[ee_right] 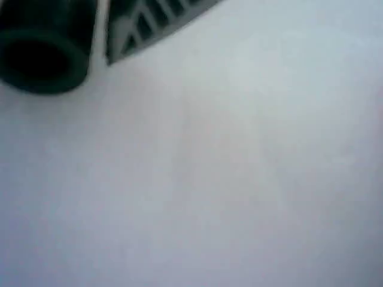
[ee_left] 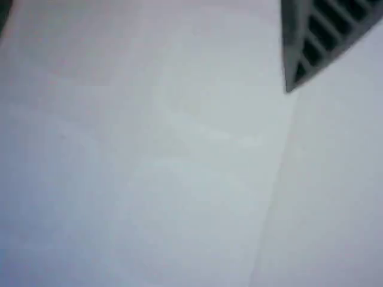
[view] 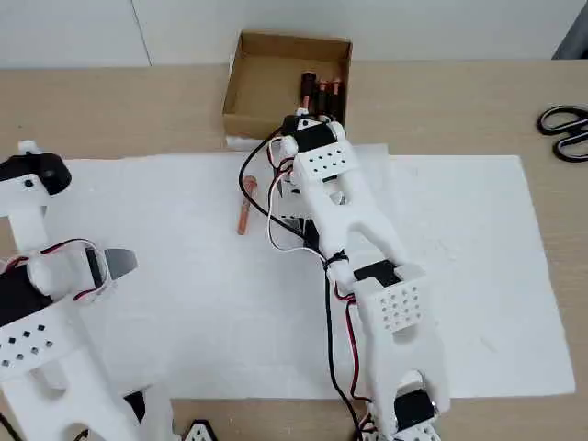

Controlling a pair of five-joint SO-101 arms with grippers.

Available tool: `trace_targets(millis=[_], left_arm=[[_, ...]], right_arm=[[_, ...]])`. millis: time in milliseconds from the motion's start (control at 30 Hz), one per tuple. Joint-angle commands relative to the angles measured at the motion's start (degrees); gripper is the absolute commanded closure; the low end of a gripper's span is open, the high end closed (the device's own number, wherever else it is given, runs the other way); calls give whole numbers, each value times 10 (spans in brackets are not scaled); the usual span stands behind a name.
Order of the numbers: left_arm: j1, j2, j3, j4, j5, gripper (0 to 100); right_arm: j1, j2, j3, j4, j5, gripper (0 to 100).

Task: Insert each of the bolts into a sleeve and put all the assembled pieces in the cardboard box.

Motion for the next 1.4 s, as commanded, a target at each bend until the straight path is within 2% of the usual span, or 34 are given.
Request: trace_targets(millis=[0,867,1033,1233,1367], left_arm=[[0,-10,0,6,2,698],[-1,-10,0,6,2,698],[-1,-10,0,6,2,698],[-1,-10,0,6,2,698],[-1,-10,0,6,2,698]], right_arm=[[-2,-7,-3,6,2,837],[-19,47,-4,7,3,838],[-19,46,-4,7,4,902],[-19,45,-4,7,4,916],[-13,45,-21,7,4,980]])
